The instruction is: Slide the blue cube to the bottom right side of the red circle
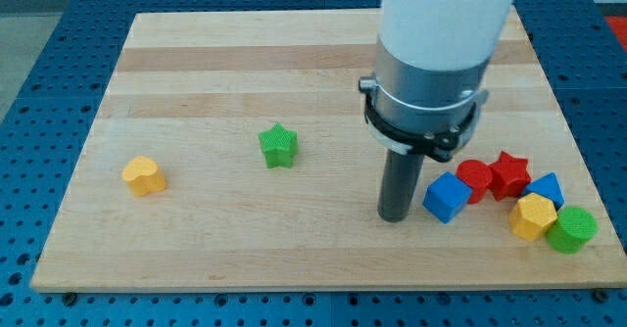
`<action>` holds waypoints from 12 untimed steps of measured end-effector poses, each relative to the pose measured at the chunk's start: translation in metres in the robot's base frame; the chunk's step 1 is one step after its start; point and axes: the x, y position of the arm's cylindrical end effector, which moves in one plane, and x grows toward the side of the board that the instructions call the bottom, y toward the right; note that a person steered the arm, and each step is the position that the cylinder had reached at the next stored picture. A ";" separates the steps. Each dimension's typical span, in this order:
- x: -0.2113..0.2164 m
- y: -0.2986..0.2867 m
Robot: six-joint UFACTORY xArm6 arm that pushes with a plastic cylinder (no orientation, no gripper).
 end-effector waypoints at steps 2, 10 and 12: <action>-0.025 0.001; 0.055 0.059; 0.031 0.071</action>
